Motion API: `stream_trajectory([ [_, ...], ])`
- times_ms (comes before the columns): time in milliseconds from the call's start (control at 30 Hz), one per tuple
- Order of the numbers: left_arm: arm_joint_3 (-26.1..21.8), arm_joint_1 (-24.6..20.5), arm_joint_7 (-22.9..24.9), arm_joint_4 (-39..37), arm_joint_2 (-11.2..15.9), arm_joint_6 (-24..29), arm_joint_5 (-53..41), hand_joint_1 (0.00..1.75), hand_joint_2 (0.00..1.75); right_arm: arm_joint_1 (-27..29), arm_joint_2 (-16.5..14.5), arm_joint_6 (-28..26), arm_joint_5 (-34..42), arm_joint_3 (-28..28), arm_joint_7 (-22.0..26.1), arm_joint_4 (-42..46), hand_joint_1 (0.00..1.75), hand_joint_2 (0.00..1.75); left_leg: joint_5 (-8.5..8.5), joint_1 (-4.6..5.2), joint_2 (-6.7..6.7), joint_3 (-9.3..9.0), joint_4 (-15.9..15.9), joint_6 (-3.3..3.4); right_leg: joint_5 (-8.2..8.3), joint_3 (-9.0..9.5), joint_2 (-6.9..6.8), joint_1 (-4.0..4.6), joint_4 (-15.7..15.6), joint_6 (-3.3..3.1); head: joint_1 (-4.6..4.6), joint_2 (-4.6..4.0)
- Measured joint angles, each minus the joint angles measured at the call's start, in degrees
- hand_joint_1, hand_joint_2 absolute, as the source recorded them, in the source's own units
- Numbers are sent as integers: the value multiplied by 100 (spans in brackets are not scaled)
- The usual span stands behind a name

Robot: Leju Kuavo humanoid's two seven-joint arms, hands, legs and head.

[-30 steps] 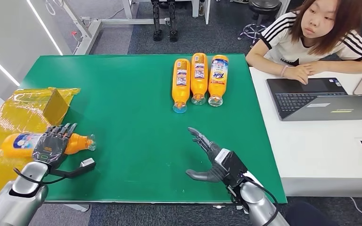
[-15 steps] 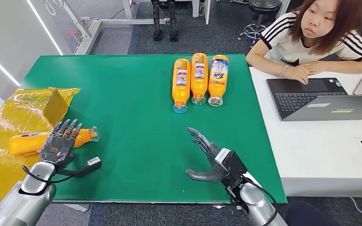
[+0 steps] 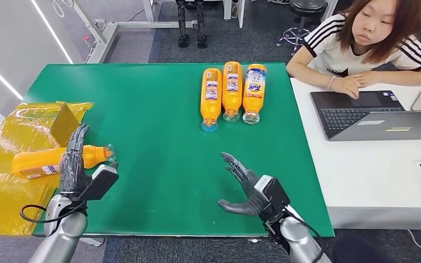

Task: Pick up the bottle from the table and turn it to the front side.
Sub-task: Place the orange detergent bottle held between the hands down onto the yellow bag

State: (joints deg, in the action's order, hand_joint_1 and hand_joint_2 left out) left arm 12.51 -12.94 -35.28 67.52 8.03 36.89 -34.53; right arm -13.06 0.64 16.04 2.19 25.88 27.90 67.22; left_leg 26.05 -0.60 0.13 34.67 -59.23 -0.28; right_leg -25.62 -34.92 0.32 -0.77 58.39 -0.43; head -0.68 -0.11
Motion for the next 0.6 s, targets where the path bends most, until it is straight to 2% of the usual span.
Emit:
stream_trajectory([
  [100,106,165,-137,913,-213,226,402,0,175,-76,-3,-50,134,0,105,-151,0,175,0,0,-6,0,0,0,0,1,-7,0,-1,1,1,0],
  [167,197,201,-218,1340,-308,196,680,0,175,-91,-3,-99,219,-1,185,-222,0,175,-1,-1,-8,-2,-1,0,-1,2,-10,0,0,1,1,0],
  [233,320,207,-252,1694,-395,-88,1252,0,175,-45,-2,-193,321,-11,299,-240,0,175,-1,-2,-8,-4,-1,0,0,2,-10,0,0,1,-1,0],
  [333,569,191,-68,2042,-554,-817,1979,0,175,176,4,-404,380,-71,438,-74,0,175,-1,-2,-15,-3,-1,1,-1,3,-19,1,1,1,1,0],
  [500,949,180,91,2227,-781,-1401,2238,0,175,582,2,-749,360,-178,489,439,0,175,1,-1,-8,-3,-1,1,-3,1,-9,1,0,2,0,0],
  [600,1152,239,251,2221,-922,-1884,2530,0,175,1052,-62,-1331,267,-337,471,1100,0,175,3,-1,-28,3,-1,3,-12,3,-29,0,-1,13,1,0],
])
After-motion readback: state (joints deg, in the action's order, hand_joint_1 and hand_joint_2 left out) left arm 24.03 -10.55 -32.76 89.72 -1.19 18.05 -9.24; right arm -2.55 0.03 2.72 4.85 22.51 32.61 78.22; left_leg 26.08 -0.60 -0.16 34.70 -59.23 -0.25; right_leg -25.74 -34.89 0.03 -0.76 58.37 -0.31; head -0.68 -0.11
